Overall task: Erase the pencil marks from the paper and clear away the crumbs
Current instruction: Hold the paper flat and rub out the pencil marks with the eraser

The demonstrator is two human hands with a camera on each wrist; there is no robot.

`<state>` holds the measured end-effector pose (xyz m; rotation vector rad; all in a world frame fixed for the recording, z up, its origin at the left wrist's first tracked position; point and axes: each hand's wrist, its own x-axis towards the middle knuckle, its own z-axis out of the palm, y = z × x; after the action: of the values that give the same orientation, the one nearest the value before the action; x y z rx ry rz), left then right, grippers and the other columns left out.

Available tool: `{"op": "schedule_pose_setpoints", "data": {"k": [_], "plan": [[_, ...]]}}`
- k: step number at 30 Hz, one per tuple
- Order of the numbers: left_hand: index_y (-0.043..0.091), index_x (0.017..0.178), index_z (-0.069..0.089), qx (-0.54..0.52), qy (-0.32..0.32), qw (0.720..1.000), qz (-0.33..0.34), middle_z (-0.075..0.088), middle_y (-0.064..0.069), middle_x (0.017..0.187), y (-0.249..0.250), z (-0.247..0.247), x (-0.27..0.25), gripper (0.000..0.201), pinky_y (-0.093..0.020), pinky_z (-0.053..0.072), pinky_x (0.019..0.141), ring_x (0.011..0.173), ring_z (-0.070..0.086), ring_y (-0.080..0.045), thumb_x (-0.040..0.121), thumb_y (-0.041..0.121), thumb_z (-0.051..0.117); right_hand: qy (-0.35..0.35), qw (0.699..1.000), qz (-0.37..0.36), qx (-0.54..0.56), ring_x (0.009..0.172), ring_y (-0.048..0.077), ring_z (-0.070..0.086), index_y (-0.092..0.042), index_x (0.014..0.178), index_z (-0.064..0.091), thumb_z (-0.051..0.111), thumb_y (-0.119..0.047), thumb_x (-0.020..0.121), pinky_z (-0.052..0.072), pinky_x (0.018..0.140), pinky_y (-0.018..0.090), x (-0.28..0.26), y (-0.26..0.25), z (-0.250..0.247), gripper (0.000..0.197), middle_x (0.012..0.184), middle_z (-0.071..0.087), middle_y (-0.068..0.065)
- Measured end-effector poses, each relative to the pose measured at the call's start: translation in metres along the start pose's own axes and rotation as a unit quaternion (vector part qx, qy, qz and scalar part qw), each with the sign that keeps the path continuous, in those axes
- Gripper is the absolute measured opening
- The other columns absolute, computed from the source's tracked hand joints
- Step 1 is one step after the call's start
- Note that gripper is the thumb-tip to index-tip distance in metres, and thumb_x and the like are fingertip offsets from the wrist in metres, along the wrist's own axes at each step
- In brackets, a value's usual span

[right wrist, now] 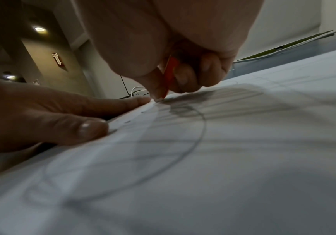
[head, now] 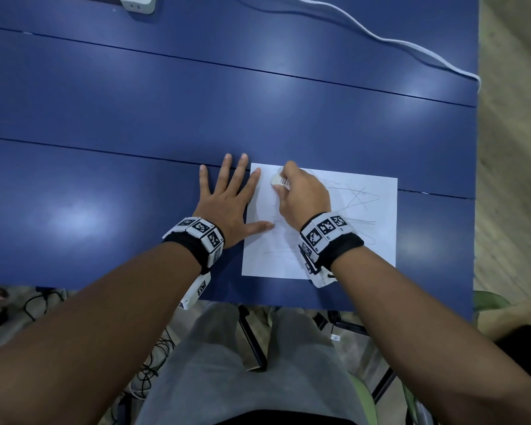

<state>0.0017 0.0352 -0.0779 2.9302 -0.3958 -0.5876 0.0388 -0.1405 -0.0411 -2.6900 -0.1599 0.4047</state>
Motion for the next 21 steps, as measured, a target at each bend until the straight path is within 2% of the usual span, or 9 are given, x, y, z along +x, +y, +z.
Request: {"op": "schedule_pose_setpoints", "data": {"k": [5, 10, 14, 21], "plan": [[0.024, 0.161, -0.009, 0.0, 0.002, 1.0, 0.001, -0.028, -0.003, 0.165, -0.0004, 0.0009, -0.0003, 0.111, -0.069, -0.013, 0.116, 0.151, -0.028, -0.03, 0.078, 0.095, 0.016, -0.017, 0.999, -0.026, -0.008, 0.084, 0.025, 0.059, -0.015, 0.104, 0.047, 0.054, -0.028, 0.096, 0.041, 0.064, 0.031, -0.0071, -0.0026, 0.0037, 0.017, 0.097, 0.064, 0.0], [0.025, 0.16, -0.01, 0.001, 0.003, 1.0, 0.001, -0.027, -0.003, 0.166, 0.0, 0.0007, -0.0008, 0.111, -0.069, -0.011, 0.116, 0.152, -0.026, -0.03, 0.079, 0.094, 0.02, -0.004, 1.0, -0.008, 0.002, 0.088, 0.025, 0.06, -0.014, 0.106, 0.048, 0.055, -0.028, 0.096, 0.042, 0.066, 0.031, -0.0039, -0.0014, 0.0016, 0.018, 0.101, 0.065, 0.001], [0.024, 0.16, -0.01, 0.006, 0.002, 1.0, 0.001, -0.027, -0.004, 0.166, 0.0, 0.0007, -0.0006, 0.111, -0.069, -0.01, 0.116, 0.151, -0.027, -0.03, 0.079, 0.094, 0.019, -0.019, 1.0, -0.022, -0.006, 0.087, 0.026, 0.06, -0.015, 0.106, 0.048, 0.054, -0.029, 0.097, 0.044, 0.066, 0.033, -0.0069, -0.0021, 0.004, 0.018, 0.1, 0.065, 0.001], [0.024, 0.16, -0.01, 0.006, 0.0, 1.0, 0.0, -0.028, -0.003, 0.165, -0.0005, 0.0008, -0.0004, 0.111, -0.069, -0.011, 0.116, 0.151, -0.027, -0.03, 0.079, 0.094, 0.017, -0.017, 1.0, -0.021, -0.006, 0.088, 0.025, 0.059, -0.015, 0.107, 0.048, 0.054, -0.028, 0.097, 0.041, 0.066, 0.031, -0.006, -0.0031, 0.0026, 0.018, 0.101, 0.065, 0.001]]}}
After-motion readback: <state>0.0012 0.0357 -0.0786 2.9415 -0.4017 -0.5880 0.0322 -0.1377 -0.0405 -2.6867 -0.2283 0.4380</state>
